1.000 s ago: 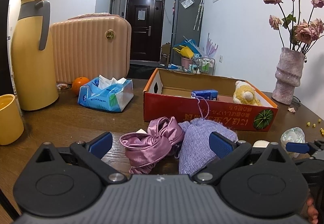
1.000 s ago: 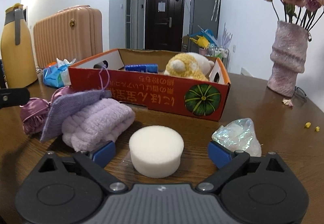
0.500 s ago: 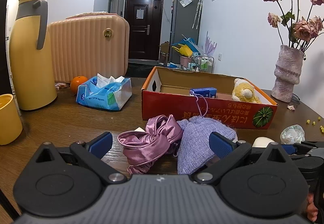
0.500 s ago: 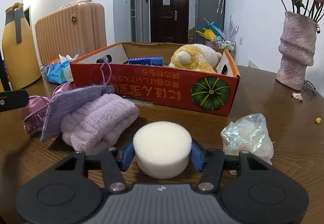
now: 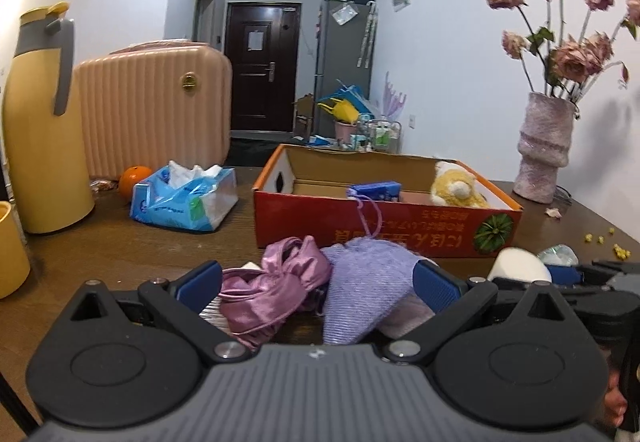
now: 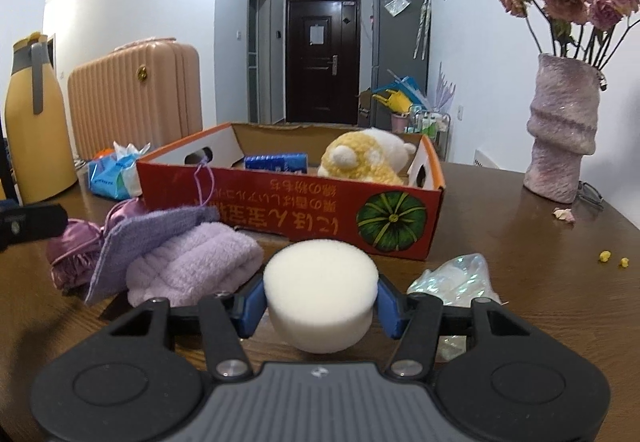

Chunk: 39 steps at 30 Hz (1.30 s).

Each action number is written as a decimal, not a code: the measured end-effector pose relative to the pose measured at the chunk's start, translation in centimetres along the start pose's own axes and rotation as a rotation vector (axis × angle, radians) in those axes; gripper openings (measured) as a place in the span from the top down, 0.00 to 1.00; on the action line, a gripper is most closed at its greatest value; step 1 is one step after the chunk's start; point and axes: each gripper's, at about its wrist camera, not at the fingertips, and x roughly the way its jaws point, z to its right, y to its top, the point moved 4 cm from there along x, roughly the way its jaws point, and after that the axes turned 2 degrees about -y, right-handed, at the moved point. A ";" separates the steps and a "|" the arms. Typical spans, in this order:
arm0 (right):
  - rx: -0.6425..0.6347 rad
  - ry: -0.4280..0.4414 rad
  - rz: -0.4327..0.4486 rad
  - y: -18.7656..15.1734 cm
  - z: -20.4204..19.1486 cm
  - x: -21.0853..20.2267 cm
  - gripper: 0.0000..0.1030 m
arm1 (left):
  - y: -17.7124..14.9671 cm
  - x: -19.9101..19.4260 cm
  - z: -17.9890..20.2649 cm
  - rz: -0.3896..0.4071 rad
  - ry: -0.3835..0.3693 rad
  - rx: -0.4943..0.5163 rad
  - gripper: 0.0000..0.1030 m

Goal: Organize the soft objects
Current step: 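Lower the right tool onto the white round sponge and close its fingers, then grasp the purple knit pouch with the left tool while the right tool holds the sponge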

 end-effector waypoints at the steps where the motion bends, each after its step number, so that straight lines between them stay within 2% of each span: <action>1: 0.003 -0.004 0.006 0.1 0.1 -0.2 0.46 | -0.1 0.0 0.3 0.000 -0.006 0.008 0.00; 11: 0.010 -0.016 0.034 0.3 0.2 -1.0 0.46 | -1.1 1.8 3.4 -0.038 -0.034 0.095 0.00; 19: 0.030 -0.019 0.035 0.3 0.5 -0.9 0.46 | -0.7 4.5 3.9 -0.072 -0.006 0.040 0.00; 27: 0.036 -0.014 0.032 0.3 0.5 -0.8 0.46 | 0.3 7.1 2.3 -0.094 0.046 -0.036 0.01; 33: 0.038 -0.011 0.026 0.2 0.5 -0.7 0.46 | 0.3 8.2 1.0 -0.125 0.054 -0.055 0.16; 35: 0.039 -0.010 0.025 0.2 0.5 -0.7 0.46 | 0.2 8.1 1.0 -0.130 0.047 -0.045 0.29; 39: 0.039 -0.009 0.025 0.2 0.5 -0.7 0.46 | -0.1 8.2 1.4 -0.151 0.008 -0.028 0.46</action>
